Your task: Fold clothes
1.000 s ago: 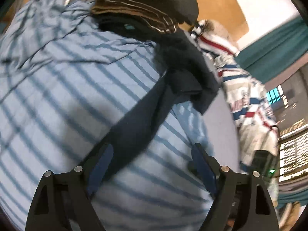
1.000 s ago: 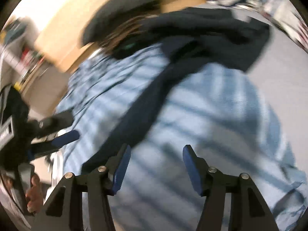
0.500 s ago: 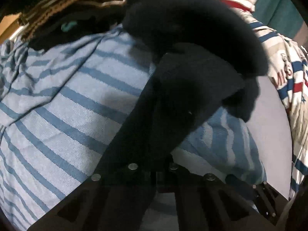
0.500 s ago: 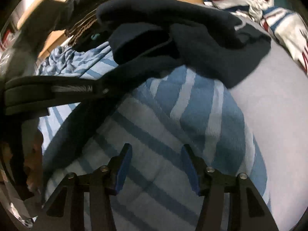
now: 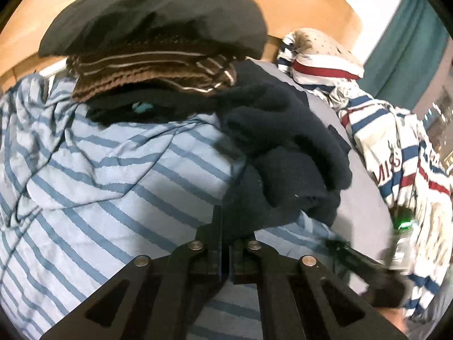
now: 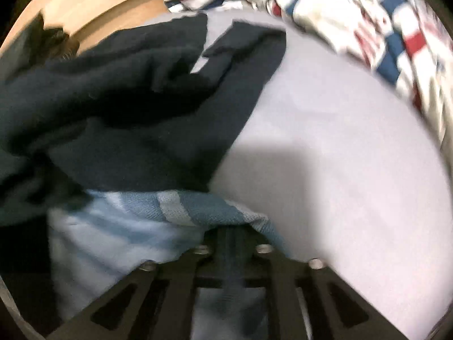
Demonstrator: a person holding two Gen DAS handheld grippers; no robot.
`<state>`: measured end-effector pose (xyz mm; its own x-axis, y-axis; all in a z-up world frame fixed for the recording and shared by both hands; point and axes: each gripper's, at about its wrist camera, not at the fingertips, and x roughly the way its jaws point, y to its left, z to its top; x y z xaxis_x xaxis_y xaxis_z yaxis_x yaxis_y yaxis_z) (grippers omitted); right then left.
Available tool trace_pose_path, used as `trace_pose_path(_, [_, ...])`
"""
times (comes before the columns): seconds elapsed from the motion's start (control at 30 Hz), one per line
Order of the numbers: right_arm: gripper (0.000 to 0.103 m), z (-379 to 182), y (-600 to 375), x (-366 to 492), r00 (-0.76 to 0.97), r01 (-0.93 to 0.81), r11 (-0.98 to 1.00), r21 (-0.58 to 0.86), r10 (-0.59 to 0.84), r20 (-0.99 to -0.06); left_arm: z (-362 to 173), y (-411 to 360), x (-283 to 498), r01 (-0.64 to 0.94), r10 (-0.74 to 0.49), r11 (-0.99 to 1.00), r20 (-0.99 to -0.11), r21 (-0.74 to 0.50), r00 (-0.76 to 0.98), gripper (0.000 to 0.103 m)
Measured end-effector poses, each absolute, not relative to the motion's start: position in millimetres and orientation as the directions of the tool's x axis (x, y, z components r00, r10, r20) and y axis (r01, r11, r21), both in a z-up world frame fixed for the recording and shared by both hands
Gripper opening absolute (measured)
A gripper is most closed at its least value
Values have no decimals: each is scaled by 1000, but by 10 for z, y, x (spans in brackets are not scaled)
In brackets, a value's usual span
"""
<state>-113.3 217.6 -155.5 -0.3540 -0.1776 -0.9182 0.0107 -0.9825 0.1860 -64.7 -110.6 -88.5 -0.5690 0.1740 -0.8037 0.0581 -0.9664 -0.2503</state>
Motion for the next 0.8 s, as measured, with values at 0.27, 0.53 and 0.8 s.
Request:
trace_pose_path(0.27, [92, -887, 2018, -803, -553, 272, -959, 86, -228, -802, -1035, -1062, -618, 70, 284, -924, -796, -376, -534, 2])
trace_pose_path(0.53, [11, -1123, 1364, -1484, -541, 327, -944, -44, -148, -828, -848, -1313, -553, 79, 279, -919, -778, -387, -562, 2])
trace_pose_path(0.8, [8, 305, 1338, -1423, -789, 283, -958, 54, -264, -555, -526, -1614, -327, 74, 349, -856, -678, -512, -647, 2])
